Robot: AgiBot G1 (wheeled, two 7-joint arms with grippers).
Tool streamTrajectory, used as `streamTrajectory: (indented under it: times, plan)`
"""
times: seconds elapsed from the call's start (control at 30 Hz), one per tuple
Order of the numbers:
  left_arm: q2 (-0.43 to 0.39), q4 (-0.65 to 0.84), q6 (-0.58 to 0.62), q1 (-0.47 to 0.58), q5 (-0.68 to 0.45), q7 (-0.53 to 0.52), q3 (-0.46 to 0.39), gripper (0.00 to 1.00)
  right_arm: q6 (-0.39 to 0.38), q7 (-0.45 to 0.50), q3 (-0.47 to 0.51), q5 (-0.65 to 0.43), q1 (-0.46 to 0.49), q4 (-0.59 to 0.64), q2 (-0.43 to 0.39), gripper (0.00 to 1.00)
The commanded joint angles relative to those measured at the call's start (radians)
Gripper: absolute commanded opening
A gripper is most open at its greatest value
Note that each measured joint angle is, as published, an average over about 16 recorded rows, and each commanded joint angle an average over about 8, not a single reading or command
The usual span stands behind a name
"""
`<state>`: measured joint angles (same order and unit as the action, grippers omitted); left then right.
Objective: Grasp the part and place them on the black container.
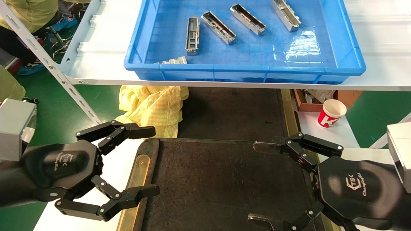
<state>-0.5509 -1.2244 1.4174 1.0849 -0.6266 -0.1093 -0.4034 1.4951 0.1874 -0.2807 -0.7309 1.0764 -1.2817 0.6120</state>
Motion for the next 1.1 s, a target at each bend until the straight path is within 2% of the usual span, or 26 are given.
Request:
streamTrajectory:
  times: [0.03,0.7,0.73,0.97,1.0,1.1]
  plan:
    - [0.0,0.0,0.0,0.0,0.0,0.0,0.0,1.0,0.0,0.0,0.0,0.0,0.0,0.0,0.0,1.0]
    - [0.0,0.0,0.0,0.0,0.0,0.0,0.0,1.0,0.0,0.0,0.0,0.0,0.0,0.0,0.0,1.0]
    - [0.0,0.0,0.0,0.0,0.0,0.0,0.0,0.94,0.0,0.0,0.0,0.0,0.0,0.0,0.0,1.0]
    - [0.0,0.0,0.0,0.0,0.0,0.0,0.0,0.07,0.0,0.0,0.0,0.0,0.0,0.0,0.0,1.0]
    - [0.0,0.0,0.0,0.0,0.0,0.0,0.0,0.0,0.0,0.0,0.0,0.0,0.0,0.0,0.0,1.0]
    - [0.0,0.0,0.0,0.0,0.0,0.0,0.0,0.0,0.0,0.0,0.0,0.0,0.0,0.0,0.0,1.0]
